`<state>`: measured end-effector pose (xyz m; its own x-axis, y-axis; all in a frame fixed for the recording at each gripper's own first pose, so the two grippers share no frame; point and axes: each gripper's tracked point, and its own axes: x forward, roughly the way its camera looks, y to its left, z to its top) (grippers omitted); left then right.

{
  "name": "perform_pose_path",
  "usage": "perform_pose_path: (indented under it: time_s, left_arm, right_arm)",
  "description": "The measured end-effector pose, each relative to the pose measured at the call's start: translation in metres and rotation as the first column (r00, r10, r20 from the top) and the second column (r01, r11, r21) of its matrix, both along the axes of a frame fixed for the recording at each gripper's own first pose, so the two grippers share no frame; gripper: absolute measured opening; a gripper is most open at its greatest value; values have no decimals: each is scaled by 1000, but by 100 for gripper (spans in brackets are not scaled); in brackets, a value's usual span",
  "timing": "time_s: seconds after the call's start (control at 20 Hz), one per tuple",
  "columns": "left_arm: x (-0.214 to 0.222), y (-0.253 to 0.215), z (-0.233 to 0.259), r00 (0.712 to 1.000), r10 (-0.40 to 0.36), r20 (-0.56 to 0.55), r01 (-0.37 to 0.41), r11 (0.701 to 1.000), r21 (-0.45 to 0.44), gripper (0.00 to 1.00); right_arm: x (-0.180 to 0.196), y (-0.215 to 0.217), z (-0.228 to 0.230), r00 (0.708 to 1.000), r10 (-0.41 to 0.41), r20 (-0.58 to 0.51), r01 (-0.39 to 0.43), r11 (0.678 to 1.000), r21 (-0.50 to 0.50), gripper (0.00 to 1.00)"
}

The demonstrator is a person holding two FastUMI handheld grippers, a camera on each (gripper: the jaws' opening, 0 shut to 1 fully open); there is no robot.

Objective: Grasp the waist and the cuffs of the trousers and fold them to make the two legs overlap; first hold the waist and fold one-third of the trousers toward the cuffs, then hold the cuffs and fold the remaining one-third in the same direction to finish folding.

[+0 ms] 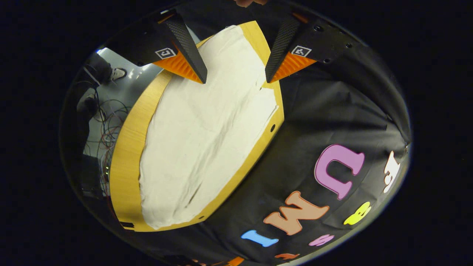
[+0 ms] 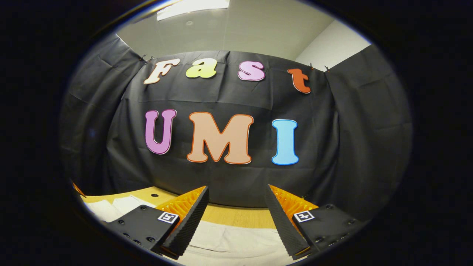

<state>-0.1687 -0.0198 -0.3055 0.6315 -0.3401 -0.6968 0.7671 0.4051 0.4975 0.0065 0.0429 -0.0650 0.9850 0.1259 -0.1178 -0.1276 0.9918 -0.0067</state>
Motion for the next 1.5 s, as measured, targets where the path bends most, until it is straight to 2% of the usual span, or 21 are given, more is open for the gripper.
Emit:
perform_pose_path:
  time_s: [0.3, 0.65, 0.7, 0.75, 0.85, 0.95, 1.15, 1.25, 1.3, 1.4, 1.45, 1.5]
  left_arm:
    - [-25, 17, -32, 992, -69, -108, 80, 992, 96, 97]
    - [-33, 19, -58, 970, -163, -182, 194, 966, 172, 97]
    - [-31, 19, -58, 968, -168, -185, 201, 963, 177, 97]
    - [-29, 18, -59, 967, -174, -188, 208, 962, 176, 92]
    - [-27, 16, -64, 964, -175, -202, 213, 960, 181, 93]
    - [-19, 15, -65, 964, -179, -194, 216, 958, 189, 87]
    - [-10, 8, -72, 967, -156, -200, 196, 961, 197, 84]
    - [-12, 8, -80, 964, -148, -219, 195, 958, 208, 65]
    - [-12, 9, -80, 963, -156, -221, 204, 955, 217, 48]
    - [-14, 9, -82, 959, -170, -228, 224, 945, 237, 33]
    - [-17, 8, -84, 956, -170, -238, 227, 944, 240, 29]
    - [-19, 8, -85, 954, -167, -250, 229, 943, 242, 17]
  right_arm:
    - [-2, -9, -7, 1000, -11, -14, 11, 1000, -22, 97]
    - [-4, -18, -11, 999, -45, -26, 45, 999, -24, 97]
    - [-4, -19, -11, 999, -47, -27, 46, 998, -33, 97]
    - [-6, -20, -13, 999, -47, -28, 46, 998, -43, 97]
    - [-8, -23, -16, 998, -49, -35, 46, 997, -68, 97]
    - [-10, -28, -18, 998, -55, -41, 51, 996, -79, 97]
    - [-13, -39, -26, 997, -60, -54, 54, 993, -107, 97]
    - [-14, -50, -30, 996, -59, -60, 49, 988, -145, 97]
    - [-14, -56, -32, 996, -61, -67, 49, 986, -162, 97]
    - [-17, -69, -38, 995, -68, -76, 52, 980, -191, 97]
    - [-19, -75, -41, 994, -71, -85, 53, 977, -205, 97]
    - [-22, -81, -45, 993, -72, -97, 49, 975, -219, 97]
